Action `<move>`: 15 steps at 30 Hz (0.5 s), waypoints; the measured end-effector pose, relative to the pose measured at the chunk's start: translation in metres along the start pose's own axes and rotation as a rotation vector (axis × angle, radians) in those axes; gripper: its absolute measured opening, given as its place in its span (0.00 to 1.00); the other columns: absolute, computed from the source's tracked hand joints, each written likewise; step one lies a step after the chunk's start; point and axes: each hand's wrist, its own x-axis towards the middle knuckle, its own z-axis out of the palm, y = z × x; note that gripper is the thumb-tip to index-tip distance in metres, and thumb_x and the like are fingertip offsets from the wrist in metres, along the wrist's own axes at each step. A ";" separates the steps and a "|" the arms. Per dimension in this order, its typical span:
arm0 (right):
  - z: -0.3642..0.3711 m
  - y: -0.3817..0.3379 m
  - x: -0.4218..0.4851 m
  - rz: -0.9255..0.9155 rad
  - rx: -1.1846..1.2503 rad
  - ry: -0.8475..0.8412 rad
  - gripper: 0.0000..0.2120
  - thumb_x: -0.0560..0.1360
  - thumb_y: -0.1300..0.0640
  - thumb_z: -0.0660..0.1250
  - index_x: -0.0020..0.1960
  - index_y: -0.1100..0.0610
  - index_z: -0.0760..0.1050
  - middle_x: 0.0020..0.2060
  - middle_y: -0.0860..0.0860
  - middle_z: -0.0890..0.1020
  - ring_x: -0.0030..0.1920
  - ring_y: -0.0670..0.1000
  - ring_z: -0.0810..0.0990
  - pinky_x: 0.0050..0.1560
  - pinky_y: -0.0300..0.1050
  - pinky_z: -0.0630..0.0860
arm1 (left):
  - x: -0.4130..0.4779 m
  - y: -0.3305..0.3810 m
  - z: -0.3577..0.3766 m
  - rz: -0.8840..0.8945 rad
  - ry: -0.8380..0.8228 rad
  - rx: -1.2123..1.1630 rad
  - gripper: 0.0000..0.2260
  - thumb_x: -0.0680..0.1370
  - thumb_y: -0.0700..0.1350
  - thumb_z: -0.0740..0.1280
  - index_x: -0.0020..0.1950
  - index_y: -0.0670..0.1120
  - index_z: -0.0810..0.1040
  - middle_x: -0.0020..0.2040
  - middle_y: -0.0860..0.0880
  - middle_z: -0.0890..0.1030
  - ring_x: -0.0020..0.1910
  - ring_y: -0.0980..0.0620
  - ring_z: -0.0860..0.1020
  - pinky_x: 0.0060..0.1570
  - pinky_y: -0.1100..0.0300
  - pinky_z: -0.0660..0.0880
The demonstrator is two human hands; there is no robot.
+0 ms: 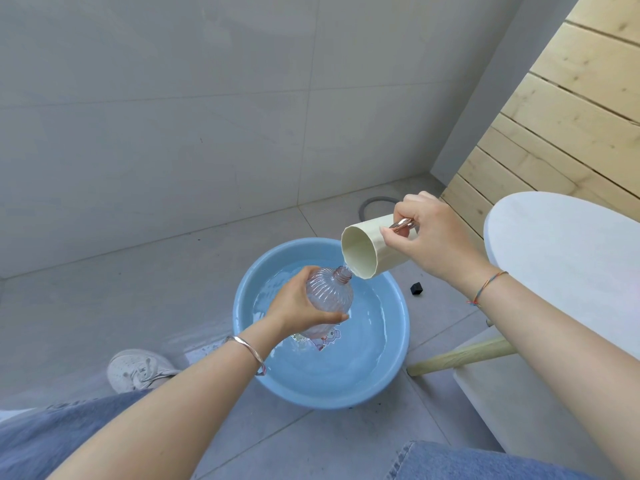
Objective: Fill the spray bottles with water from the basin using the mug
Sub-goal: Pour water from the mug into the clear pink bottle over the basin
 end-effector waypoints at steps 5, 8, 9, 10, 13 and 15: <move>0.002 -0.002 0.000 -0.051 -0.033 0.003 0.16 0.69 0.62 0.71 0.30 0.58 0.65 0.28 0.52 0.67 0.35 0.52 0.62 0.33 0.39 0.56 | 0.001 -0.003 0.001 0.003 0.002 0.010 0.41 0.60 0.60 0.81 0.68 0.56 0.68 0.62 0.60 0.75 0.61 0.55 0.73 0.61 0.55 0.72; 0.003 -0.003 0.000 -0.091 -0.043 -0.007 0.17 0.70 0.61 0.71 0.30 0.55 0.63 0.28 0.50 0.66 0.36 0.52 0.63 0.34 0.38 0.57 | 0.001 -0.004 0.001 0.007 -0.002 0.017 0.42 0.60 0.60 0.81 0.69 0.55 0.67 0.63 0.59 0.74 0.62 0.55 0.73 0.62 0.55 0.71; 0.003 -0.003 0.000 -0.105 -0.052 -0.012 0.18 0.70 0.61 0.71 0.31 0.55 0.63 0.28 0.49 0.65 0.36 0.52 0.63 0.35 0.38 0.57 | 0.001 -0.004 0.002 0.007 -0.002 0.016 0.42 0.60 0.60 0.81 0.69 0.55 0.67 0.63 0.59 0.74 0.62 0.55 0.73 0.62 0.55 0.71; 0.004 -0.004 0.000 -0.123 -0.063 -0.015 0.17 0.70 0.61 0.71 0.31 0.55 0.62 0.28 0.48 0.64 0.36 0.52 0.62 0.35 0.39 0.57 | 0.000 -0.004 0.002 0.008 0.000 0.015 0.42 0.59 0.60 0.81 0.69 0.55 0.67 0.63 0.59 0.75 0.62 0.55 0.73 0.62 0.55 0.72; 0.004 -0.006 0.001 -0.190 -0.091 -0.014 0.16 0.69 0.59 0.69 0.32 0.55 0.62 0.29 0.47 0.64 0.35 0.52 0.62 0.38 0.42 0.58 | 0.000 -0.004 0.002 0.005 0.002 0.015 0.41 0.60 0.59 0.81 0.69 0.55 0.68 0.61 0.59 0.75 0.60 0.55 0.74 0.60 0.55 0.72; 0.005 -0.007 0.001 -0.239 -0.124 -0.007 0.14 0.69 0.58 0.68 0.32 0.54 0.62 0.29 0.47 0.64 0.36 0.50 0.60 0.39 0.43 0.59 | 0.000 -0.004 0.002 0.003 0.009 0.011 0.40 0.60 0.59 0.81 0.68 0.55 0.68 0.60 0.60 0.75 0.60 0.55 0.74 0.60 0.55 0.72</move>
